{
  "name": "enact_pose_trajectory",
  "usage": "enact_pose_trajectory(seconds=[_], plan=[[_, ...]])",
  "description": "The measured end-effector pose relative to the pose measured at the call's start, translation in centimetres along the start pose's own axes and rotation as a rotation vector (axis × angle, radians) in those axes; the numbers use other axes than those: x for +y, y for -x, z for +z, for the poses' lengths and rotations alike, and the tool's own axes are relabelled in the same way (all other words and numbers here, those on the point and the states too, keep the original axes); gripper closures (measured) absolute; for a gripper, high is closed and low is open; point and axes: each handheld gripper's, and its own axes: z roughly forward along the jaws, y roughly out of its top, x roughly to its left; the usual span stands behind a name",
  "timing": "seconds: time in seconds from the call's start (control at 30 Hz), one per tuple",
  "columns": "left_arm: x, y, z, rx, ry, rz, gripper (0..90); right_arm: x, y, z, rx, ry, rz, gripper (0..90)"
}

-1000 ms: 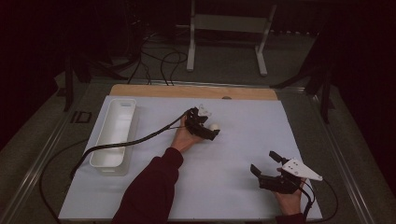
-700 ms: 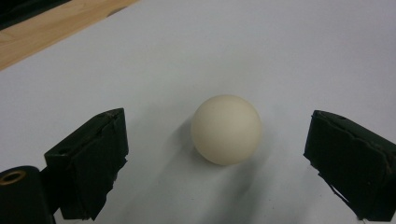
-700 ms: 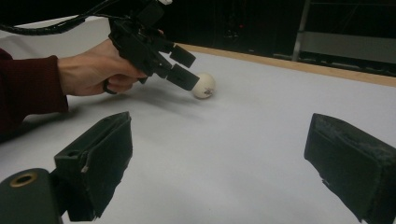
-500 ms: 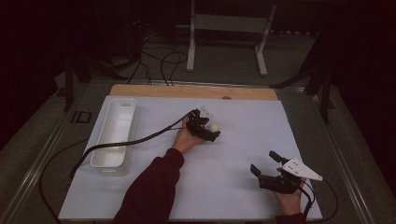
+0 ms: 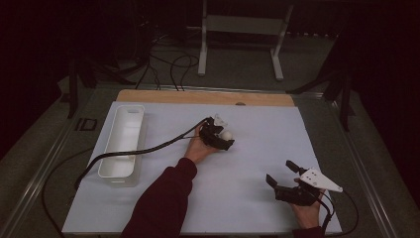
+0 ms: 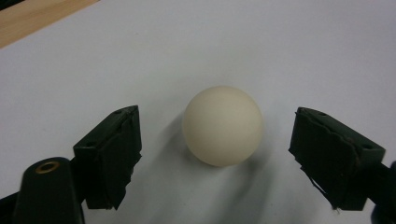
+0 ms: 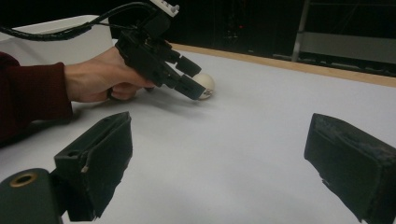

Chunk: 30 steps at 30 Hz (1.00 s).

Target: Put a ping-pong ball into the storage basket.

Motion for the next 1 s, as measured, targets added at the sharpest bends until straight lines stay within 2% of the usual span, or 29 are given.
enact_pose_trajectory(seconds=[0.67,1.0], plan=[[-0.23,0.04,0.07,-0.017,-0.003,0.009,49.6,0.02,0.03,-0.08,-0.004,-0.001,-0.003,7.6],[-0.31,0.19,-0.16,-0.021,-0.003,0.016,50.6,0.04,0.03,-0.09,-0.003,0.000,-0.002,7.6]])
